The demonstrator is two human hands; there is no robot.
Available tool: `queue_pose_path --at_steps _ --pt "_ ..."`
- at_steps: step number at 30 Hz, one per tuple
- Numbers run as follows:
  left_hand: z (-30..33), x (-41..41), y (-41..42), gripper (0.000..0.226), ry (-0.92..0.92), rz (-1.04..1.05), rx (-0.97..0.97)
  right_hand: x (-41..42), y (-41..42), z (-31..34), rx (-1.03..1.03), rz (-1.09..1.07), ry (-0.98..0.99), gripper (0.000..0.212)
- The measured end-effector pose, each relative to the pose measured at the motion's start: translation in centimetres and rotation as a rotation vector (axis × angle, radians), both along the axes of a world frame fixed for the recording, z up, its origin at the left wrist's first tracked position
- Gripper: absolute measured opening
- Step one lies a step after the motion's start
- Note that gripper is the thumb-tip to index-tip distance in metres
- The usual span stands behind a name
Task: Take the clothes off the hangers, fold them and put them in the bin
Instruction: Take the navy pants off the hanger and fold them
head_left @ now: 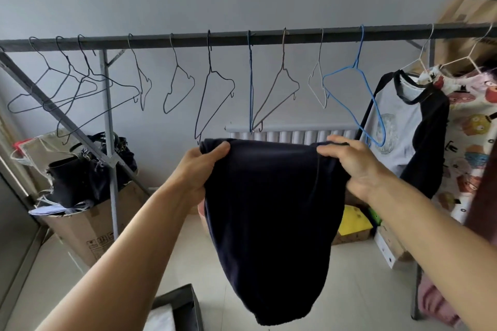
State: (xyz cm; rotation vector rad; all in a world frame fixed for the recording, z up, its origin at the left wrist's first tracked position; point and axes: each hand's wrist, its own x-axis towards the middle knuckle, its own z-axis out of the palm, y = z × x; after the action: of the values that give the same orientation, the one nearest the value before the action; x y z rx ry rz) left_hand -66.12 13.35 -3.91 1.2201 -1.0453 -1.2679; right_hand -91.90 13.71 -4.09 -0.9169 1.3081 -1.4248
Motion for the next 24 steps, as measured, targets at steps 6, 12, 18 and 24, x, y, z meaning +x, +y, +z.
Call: queue_pose_path --at_steps 6,12,18,24 --pt "1.1 -0.1 -0.1 0.013 0.006 0.077 -0.103 -0.8 0.0 2.2 -0.135 0.121 0.004 0.053" --pt "-0.2 -0.5 -0.9 0.016 -0.499 -0.012 -0.209 -0.4 0.1 1.8 0.016 0.175 0.195 0.038" --pt "1.0 1.8 -1.1 0.048 -0.415 -0.517 0.058 -1.3 0.4 2.1 0.150 0.363 0.271 0.024" --pt "2.6 1.4 -0.7 0.050 -1.102 -0.642 -0.047 -1.5 0.3 2.6 0.134 0.553 0.827 0.047"
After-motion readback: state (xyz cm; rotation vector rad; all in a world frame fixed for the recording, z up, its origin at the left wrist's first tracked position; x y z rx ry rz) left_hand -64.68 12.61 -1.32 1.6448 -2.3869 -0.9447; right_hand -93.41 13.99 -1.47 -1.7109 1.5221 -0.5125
